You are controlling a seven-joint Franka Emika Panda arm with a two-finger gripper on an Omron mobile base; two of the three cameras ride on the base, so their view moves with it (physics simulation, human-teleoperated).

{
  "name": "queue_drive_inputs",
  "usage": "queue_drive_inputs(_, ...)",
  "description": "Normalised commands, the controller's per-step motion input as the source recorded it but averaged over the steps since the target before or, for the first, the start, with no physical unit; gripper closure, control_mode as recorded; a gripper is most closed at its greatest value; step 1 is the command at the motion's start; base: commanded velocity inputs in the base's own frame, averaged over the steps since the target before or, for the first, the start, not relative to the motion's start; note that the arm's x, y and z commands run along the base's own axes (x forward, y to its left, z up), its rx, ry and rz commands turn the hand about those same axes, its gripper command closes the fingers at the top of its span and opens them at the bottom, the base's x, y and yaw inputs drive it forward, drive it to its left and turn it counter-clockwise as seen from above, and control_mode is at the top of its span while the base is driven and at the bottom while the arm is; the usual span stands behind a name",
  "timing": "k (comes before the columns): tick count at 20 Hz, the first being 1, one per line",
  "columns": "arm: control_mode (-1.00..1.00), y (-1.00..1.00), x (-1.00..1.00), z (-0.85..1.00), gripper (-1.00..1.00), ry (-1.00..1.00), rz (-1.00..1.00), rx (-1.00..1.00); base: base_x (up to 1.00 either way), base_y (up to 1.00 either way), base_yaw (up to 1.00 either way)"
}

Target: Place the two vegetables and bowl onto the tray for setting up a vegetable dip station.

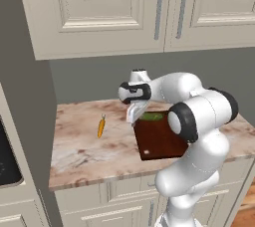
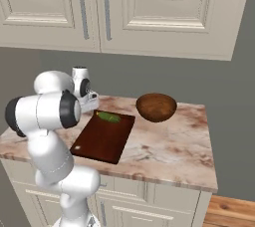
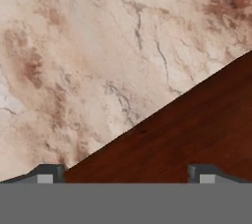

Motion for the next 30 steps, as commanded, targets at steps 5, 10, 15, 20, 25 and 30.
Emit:
queue_drive_inputs(5, -1.00, 0.58, -0.01, 0.05, -1.00, 0.00, -0.23, 0.00, 0.00, 0.00, 0.00)
queue_drive_inputs(10, -1.00, 0.64, 0.00, 0.00, -1.00, 0.00, -0.27, -0.02, 0.00, 0.00, 0.00)
queue_drive_inputs(15, -1.00, 0.55, 0.04, 0.00, -1.00, 0.00, -0.29, 0.00, 0.00, 0.00, 0.00)
queue_drive_inputs(20, -1.00, 0.30, 0.27, 0.00, -1.00, 0.00, -0.28, -0.01, 0.00, 0.00, 0.00)
queue_drive_inputs(25, -1.00, 0.26, 0.28, -0.03, -1.00, 0.00, -0.26, -0.04, 0.00, 0.00, 0.00)
queue_drive_inputs(30, -1.00, 0.22, 0.28, -0.10, -1.00, 0.00, -0.19, -0.02, 0.00, 0.00, 0.00)
